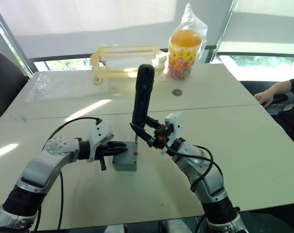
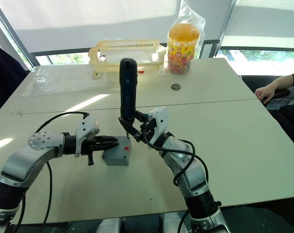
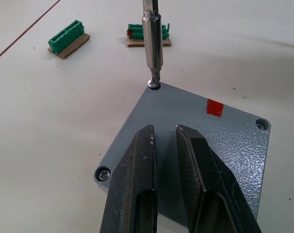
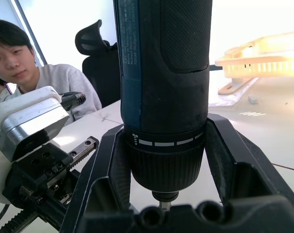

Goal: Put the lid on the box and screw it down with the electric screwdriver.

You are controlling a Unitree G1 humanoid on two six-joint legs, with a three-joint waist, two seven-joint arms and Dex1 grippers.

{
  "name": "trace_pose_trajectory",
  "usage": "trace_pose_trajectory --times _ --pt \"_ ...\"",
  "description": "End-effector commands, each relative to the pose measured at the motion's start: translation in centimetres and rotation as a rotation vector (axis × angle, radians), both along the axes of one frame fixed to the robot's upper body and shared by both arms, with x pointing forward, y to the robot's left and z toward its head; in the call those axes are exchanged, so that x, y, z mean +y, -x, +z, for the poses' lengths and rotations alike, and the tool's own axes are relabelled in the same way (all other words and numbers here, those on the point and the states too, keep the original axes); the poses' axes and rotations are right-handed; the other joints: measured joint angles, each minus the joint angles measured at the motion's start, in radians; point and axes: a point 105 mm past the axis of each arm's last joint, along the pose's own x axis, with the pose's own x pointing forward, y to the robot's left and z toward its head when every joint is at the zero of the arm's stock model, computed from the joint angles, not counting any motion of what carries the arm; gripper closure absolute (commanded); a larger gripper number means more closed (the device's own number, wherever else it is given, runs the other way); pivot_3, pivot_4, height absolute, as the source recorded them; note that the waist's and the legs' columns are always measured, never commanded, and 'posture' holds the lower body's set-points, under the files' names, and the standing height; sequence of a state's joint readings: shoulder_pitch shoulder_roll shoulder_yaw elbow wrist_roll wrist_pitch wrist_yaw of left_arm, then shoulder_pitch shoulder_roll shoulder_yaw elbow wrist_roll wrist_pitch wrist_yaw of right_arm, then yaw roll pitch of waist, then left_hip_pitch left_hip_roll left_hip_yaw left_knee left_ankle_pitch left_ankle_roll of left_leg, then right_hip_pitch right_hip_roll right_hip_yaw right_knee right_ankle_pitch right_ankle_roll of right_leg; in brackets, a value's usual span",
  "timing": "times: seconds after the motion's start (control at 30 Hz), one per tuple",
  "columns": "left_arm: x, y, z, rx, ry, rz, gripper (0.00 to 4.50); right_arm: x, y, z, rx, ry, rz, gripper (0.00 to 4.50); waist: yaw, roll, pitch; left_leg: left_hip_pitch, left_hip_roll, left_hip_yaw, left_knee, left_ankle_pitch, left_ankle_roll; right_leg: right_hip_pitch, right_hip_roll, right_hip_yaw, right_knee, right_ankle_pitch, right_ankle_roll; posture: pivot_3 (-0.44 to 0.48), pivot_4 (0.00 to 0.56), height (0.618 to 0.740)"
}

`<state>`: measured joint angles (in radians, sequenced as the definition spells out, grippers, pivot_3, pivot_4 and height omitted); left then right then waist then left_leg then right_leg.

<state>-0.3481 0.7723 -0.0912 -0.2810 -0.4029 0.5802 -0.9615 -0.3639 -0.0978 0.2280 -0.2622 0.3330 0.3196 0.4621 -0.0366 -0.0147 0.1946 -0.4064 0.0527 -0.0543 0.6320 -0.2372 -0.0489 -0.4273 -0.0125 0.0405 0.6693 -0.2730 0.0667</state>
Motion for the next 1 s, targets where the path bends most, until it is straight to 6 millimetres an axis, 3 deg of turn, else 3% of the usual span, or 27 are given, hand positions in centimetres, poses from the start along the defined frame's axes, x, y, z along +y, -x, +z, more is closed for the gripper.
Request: trace_pose_trajectory --times 0.03,0.47,0.7,0.87,1.0 --pt "0.1 0.1 -0.6 0.018 -0.017 0.008 3.83 0.1 0.4 2.2 -0.092 -0.042 0.012 2.75 0.000 0.000 0.000 0.000 0.000 0.000 0.000 0.000 0.000 0.000 0.000 0.000 0.000 0.000 0.000 0.000 0.150 0.740" --pt "0.3 0.2 -0.7 0.019 -0.018 0.016 3.83 0.1 -0.2 1.6 -0.082 -0.031 0.001 2.75 -0.001 0.000 0.000 0.000 0.000 0.000 0.000 0.000 0.000 0.000 0.000 0.000 0.000 0.000 0.000 0.000 0.150 0.740" --pt "0.3 0.1 -0.6 0.018 -0.017 0.017 3.83 -0.3 -0.7 2.5 -0.100 -0.043 -0.011 2.75 -0.001 0.000 0.000 0.000 0.000 0.000 0.000 0.000 0.000 0.000 0.000 0.000 0.000 0.000 0.000 0.000 0.150 0.740" --pt "0.2 0.0 -0.6 0.019 -0.016 0.015 3.83 -0.4 -0.5 1.9 -0.086 -0.036 -0.008 2.75 -0.001 0.000 0.000 0.001 0.000 0.000 0.000 0.000 0.000 0.000 0.000 0.000 0.000 0.000 0.000 0.000 0.150 0.740" --pt "0.2 -0.1 -0.6 0.019 -0.018 0.017 3.83 -0.4 -0.2 2.9 -0.101 -0.065 -0.006 2.75 -0.001 0.000 0.000 0.001 0.000 0.000 0.000 0.000 0.000 0.000 0.000 0.000 0.000 0.000 0.000 0.000 0.150 0.740"
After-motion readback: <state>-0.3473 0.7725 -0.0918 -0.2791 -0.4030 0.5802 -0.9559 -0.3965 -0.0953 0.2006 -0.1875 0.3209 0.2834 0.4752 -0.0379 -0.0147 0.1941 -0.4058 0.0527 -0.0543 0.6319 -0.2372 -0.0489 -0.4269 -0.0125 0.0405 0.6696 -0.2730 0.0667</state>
